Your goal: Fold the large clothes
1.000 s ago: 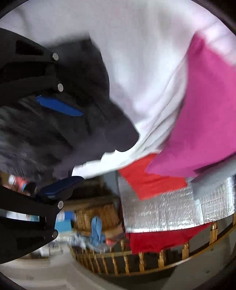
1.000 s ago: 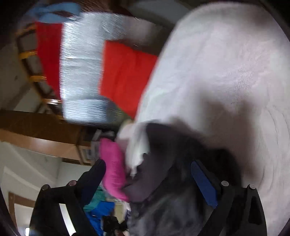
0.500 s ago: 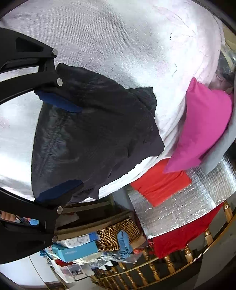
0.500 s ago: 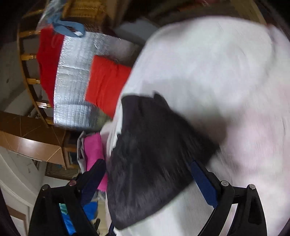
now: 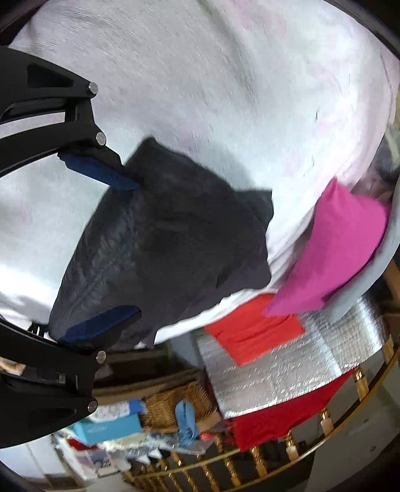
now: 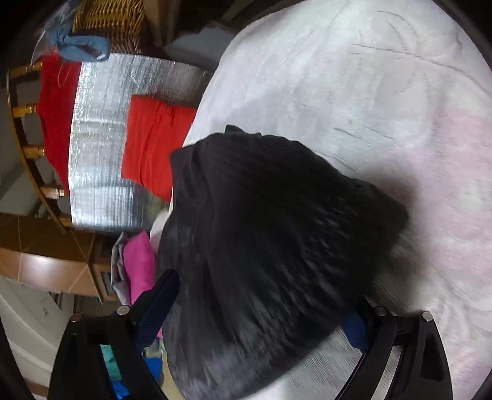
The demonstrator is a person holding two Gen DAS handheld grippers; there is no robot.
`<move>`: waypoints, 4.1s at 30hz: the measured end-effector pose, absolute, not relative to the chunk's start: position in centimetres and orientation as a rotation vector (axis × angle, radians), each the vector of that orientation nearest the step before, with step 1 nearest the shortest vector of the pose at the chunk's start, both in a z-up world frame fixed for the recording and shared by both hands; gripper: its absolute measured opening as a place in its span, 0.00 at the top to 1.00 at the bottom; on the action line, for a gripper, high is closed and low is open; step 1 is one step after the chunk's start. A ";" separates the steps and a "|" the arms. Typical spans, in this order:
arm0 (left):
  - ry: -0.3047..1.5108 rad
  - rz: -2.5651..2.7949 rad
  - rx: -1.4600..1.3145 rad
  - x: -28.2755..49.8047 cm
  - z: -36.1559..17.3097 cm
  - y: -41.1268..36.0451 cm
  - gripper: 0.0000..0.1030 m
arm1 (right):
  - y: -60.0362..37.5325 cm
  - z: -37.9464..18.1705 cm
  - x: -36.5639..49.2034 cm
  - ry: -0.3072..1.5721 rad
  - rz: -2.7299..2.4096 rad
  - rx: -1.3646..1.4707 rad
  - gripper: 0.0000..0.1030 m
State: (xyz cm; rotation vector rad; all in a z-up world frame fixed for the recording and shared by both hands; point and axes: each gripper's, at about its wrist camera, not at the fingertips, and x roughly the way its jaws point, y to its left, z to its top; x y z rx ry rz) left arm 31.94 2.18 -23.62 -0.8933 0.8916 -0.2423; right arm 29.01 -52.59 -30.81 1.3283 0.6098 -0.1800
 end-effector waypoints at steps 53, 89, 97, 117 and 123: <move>0.956 -0.207 -0.628 41.6 -17.0 7.3 0.21 | -50.4 -16.1 27.2 0.764 -0.095 0.693 0.27; 1.034 -0.238 -0.321 57.8 -23.4 -1.7 1.00 | -48.9 -25.9 49.0 0.948 -0.351 0.190 0.82; 1.043 -0.332 -0.445 54.7 -20.6 -2.0 0.93 | -53.6 -21.3 43.7 0.823 -0.224 0.541 0.22; 1.120 -0.057 -0.296 41.3 -24.2 3.6 0.34 | -53.6 -25.3 31.0 1.013 -0.276 0.580 0.56; 1.108 -0.072 -0.395 40.2 -24.1 5.1 0.30 | -52.9 -24.6 28.4 0.996 -0.330 0.596 0.54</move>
